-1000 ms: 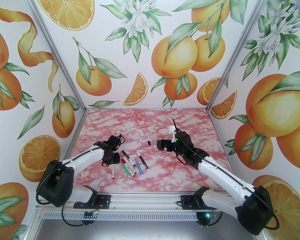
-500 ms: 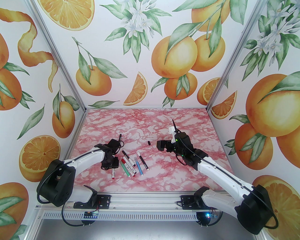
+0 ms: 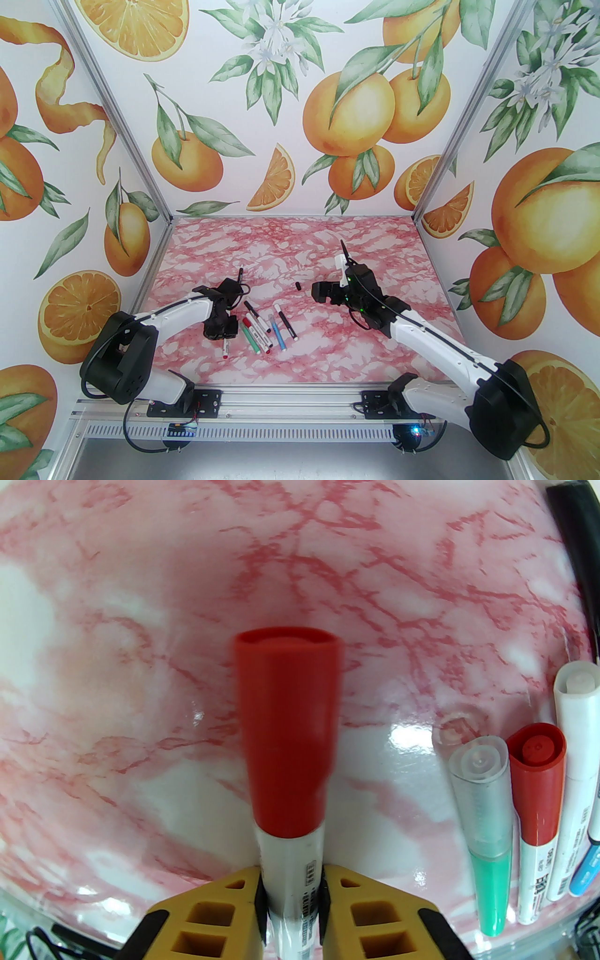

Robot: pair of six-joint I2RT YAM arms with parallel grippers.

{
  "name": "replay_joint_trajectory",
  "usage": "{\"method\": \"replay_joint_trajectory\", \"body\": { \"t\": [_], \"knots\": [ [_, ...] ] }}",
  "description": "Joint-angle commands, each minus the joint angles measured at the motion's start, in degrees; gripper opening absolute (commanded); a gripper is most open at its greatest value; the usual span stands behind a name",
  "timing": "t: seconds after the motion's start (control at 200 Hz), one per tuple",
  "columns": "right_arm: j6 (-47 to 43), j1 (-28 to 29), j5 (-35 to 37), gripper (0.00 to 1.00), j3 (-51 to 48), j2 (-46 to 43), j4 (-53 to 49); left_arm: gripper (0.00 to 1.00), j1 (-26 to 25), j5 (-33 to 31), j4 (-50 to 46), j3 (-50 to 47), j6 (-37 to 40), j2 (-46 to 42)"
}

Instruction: Open the pen caps

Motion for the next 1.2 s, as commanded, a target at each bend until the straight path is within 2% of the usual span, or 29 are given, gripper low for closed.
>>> {"method": "replay_joint_trajectory", "body": {
  "t": [0.0, 0.145, 0.25, 0.325, 0.425, 0.59, 0.761, 0.996, 1.191],
  "knots": [
    [1.6, 0.3, -0.4, 0.98, -0.1, 0.4, 2.0, 0.15, -0.2, 0.6, 2.4, 0.7, 0.6, -0.1],
    [5.1, -0.2, -1.9, 1.0, 0.8, 0.2, 4.0, 0.09, -0.2, 0.9, 1.3, 3.6, 2.7, -5.8],
    [7.7, -0.9, -4.9, 0.99, 3.3, 1.8, 4.1, 0.09, -0.2, 7.0, 5.3, 4.9, 5.9, -12.4],
    [9.4, -1.1, -5.9, 0.98, 5.1, 3.3, 3.3, 0.14, -0.2, 11.6, 9.5, 5.3, 8.4, -16.8],
    [12.5, -1.7, -9.0, 0.9, 7.7, 5.8, 3.5, 0.16, -0.1, 15.8, 14.3, 6.0, 11.2, -19.1],
    [18.1, -2.2, -13.7, 0.87, 10.5, 8.2, 6.4, 0.16, -0.3, 25.7, 23.8, 7.2, 13.2, -16.1],
    [20.5, -2.3, -14.1, 0.84, 13.1, 8.9, 5.6, 0.16, -1.6, 34.3, 33.8, 9.4, 13.1, -11.2],
    [19.2, -1.7, -14.3, 0.71, 17.7, 9.0, 1.1, 0.15, -6.8, 37.6, 35.1, 16.8, 16.4, -3.1],
    [15.3, -0.1, -13.5, 0.62, 21.7, 9.7, -3.9, 0.15, -10.1, 37.6, 35.9, 20.9, 17.3, 1.8]
  ]
}}
